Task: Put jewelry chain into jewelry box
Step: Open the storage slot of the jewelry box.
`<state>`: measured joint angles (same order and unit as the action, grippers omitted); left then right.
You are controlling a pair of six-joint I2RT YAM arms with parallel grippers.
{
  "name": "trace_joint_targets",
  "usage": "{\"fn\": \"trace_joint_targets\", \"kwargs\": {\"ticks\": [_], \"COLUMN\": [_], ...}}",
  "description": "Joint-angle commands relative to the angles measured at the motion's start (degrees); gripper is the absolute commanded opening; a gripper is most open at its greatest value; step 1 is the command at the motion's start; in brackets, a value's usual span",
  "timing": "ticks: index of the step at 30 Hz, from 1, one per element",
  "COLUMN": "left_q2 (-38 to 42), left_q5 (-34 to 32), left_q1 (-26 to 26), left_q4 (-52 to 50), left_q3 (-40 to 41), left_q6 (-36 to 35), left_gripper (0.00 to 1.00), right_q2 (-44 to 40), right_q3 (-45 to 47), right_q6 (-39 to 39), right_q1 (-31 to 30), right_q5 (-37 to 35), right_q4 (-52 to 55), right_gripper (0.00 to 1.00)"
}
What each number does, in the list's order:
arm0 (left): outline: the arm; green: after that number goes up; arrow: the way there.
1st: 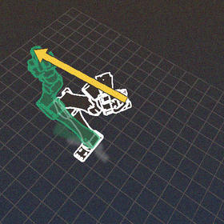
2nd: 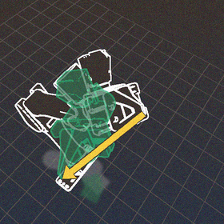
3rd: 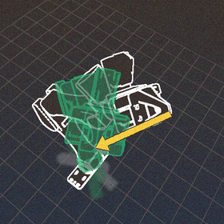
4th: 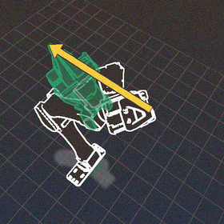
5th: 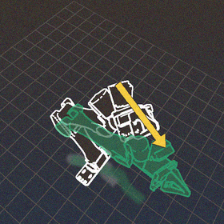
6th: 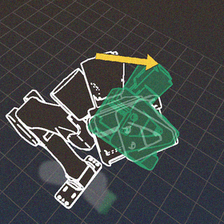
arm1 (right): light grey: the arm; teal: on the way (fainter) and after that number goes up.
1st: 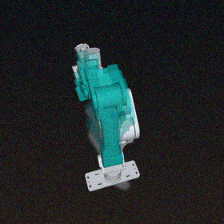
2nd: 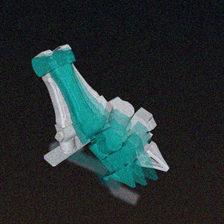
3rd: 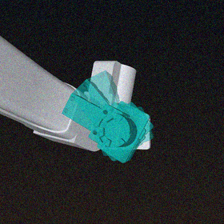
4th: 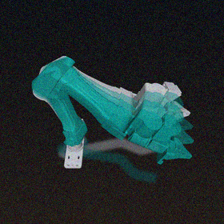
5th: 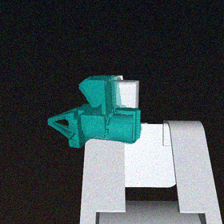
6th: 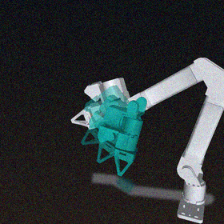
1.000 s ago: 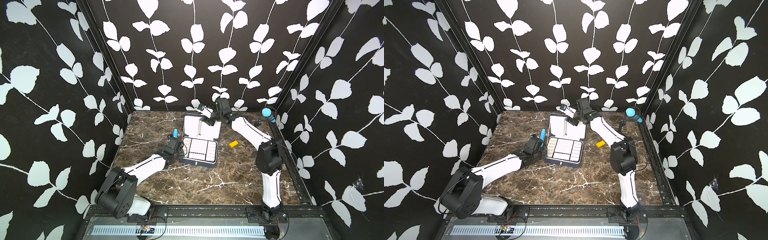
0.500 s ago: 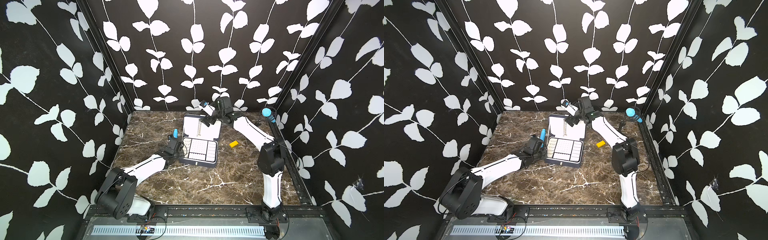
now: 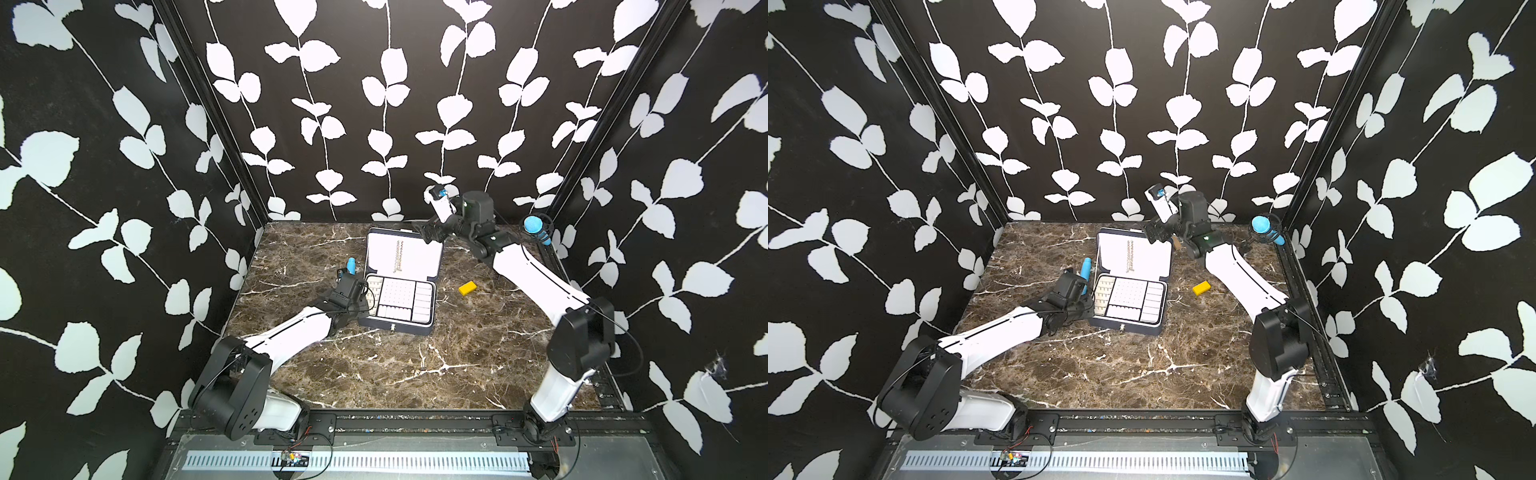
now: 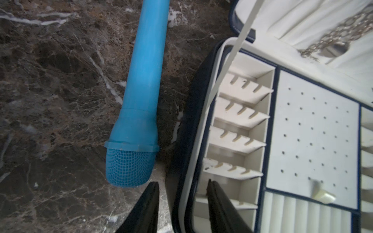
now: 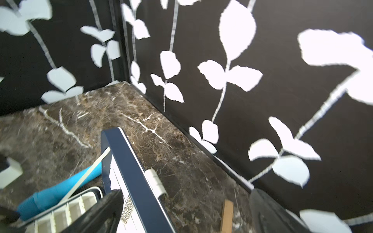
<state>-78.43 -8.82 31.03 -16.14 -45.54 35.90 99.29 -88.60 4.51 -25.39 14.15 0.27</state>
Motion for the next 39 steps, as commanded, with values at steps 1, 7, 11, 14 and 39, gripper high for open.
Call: {"fn": "trace_joint_targets", "kwargs": {"ticks": [1, 7, 11, 14, 39], "left_q2": [5.0, 6.7, 2.1, -2.6, -15.2], "left_q5": [-1.1, -0.8, 1.3, 1.7, 4.6], "left_q1": [0.4, 0.4, 0.8, 1.3, 1.6], "left_q4": [-6.7, 0.4, 14.2, 24.6, 45.1], "left_q3": [-4.7, -8.7, -7.8, -7.5, -6.5], "left_q6": [-3.9, -8.4, -11.3, -14.7, -25.4], "left_gripper": [0.43, 0.44, 0.44, 0.43, 0.38], "right_q2": [-1.9, -12.2, -18.4, -19.6, 5.1], "right_q3": [1.8, 21.7, 28.3, 32.2, 25.2], "right_q6": [-25.0, -45.0, -51.3, -61.2, -95.1], "right_q1": [3.2, 3.7, -2.6, -6.2, -12.0], "right_q5": [-7.2, -10.4, -22.7, -26.0, -25.9], "right_q4": [-2.1, -15.0, -9.8, -8.3, -19.2], "right_gripper": [0.99, 0.99, 0.96, 0.89, 0.63]}}
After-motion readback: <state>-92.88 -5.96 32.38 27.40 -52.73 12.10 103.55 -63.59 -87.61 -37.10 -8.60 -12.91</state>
